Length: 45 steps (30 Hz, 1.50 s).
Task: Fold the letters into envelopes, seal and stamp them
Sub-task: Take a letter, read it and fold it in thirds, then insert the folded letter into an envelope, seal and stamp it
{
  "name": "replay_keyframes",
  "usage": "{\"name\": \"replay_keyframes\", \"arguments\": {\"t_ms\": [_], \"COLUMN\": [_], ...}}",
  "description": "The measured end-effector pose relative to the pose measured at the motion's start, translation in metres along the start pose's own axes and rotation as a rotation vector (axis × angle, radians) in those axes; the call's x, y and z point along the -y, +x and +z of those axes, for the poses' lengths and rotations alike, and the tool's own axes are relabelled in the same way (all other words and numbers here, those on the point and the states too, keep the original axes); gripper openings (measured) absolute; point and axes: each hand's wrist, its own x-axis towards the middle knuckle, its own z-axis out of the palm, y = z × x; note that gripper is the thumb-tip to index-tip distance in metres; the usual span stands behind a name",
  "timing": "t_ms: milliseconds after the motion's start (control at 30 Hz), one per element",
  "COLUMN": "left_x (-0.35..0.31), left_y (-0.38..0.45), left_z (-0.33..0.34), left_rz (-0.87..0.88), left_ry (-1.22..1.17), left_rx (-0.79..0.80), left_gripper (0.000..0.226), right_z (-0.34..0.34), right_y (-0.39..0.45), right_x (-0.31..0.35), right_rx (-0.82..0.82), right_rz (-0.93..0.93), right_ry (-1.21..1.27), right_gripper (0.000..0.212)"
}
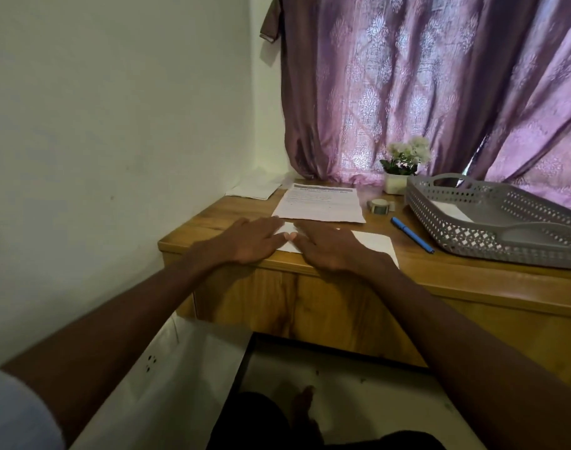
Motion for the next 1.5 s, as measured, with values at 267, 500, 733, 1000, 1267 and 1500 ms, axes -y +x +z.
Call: {"name": "replay_keyframes", "arguments": {"t_ms": [267, 500, 733, 1000, 1267, 1500], "left_x": [0.006, 0.002, -0.003, -0.003, 0.002, -0.014], "left_y": [0.006, -0.002, -0.009, -0.007, 0.014, 0.069], "left_z": [0.001, -0.003, -0.008, -0.006, -0.009, -0.011], "left_rz": [-0.004, 0.011, -0.025, -0.019, -0.077, 0.144], "left_ry": [0.065, 0.059, 0.047, 0.055, -0.029, -0.04], "left_rx": [0.056, 0.059, 0.05, 0.026, -0.119, -0.164], "left_gripper": [0.066, 0.064, 0.064, 0.062, 0.056, 0.052], "right_z": [-0.005, -0.018, -0.019, -0.02, -0.026, -0.059], "right_y": [-0.013, -0.043, -0.053, -0.059, -0.039, 0.017], "right_x": [-0.03, -0.069, -0.07, -0.067, -0.067, -0.087], "right_rx": [0.094, 0.11, 0.08, -0.059, -0.327, -0.584], "right_rz": [0.104, 0.26, 0.328, 0.319, 0.254, 0.309], "right_ry": [-0.044, -0.111, -0.1, -0.051, -0.062, -0.144], "right_gripper": [0.066, 0.069, 0.071, 0.062, 0.039, 0.025]}}
